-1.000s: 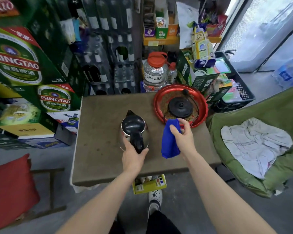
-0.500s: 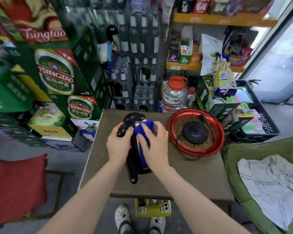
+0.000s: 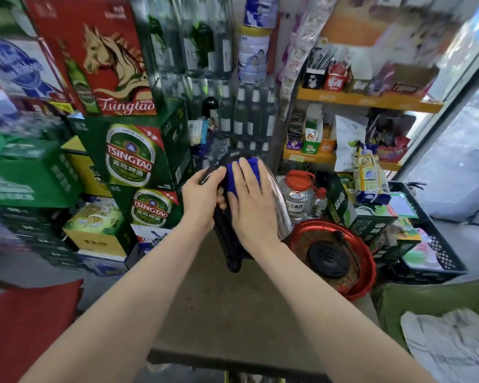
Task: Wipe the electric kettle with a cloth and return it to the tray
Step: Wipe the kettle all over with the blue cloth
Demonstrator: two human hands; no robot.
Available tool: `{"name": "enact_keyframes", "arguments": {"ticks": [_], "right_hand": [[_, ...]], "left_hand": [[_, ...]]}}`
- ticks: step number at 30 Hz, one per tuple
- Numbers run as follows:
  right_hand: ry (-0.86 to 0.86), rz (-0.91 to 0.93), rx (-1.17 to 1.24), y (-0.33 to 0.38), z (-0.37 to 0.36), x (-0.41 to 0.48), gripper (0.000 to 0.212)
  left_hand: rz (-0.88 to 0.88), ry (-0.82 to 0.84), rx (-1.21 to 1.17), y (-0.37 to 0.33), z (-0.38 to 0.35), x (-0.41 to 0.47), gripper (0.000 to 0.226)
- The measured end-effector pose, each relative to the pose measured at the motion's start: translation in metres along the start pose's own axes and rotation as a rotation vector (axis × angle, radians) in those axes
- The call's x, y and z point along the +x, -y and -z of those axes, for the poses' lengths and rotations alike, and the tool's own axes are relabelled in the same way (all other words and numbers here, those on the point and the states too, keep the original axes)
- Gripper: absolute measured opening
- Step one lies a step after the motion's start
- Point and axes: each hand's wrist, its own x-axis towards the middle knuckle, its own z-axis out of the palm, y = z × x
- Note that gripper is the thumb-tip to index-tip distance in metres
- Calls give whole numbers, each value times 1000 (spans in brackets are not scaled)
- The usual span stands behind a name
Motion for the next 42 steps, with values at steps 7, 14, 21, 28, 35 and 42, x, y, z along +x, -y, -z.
{"name": "enact_keyframes", "arguments": {"ticks": [7, 14, 21, 28, 35, 42], "right_hand": [[9, -678, 442, -46, 27, 49, 47], [4, -255, 148, -25, 29, 39, 47], [10, -440, 270, -30, 39, 52, 45], [-26, -276, 289, -45, 37, 30, 47], [-116, -232, 167, -30, 39, 42, 49], [-23, 80, 53, -61, 27, 38, 43]], "left_hand": [[-3, 27, -17, -17, -9, -3, 26], [48, 24, -121, -26, -12, 0, 14], [2, 41, -126, -34, -13, 7, 28], [-68, 62, -91, -37, -15, 9, 32], [-115, 109, -103, -49, -24, 18, 29], [-22, 53, -190, -41, -20, 26, 29]]}}
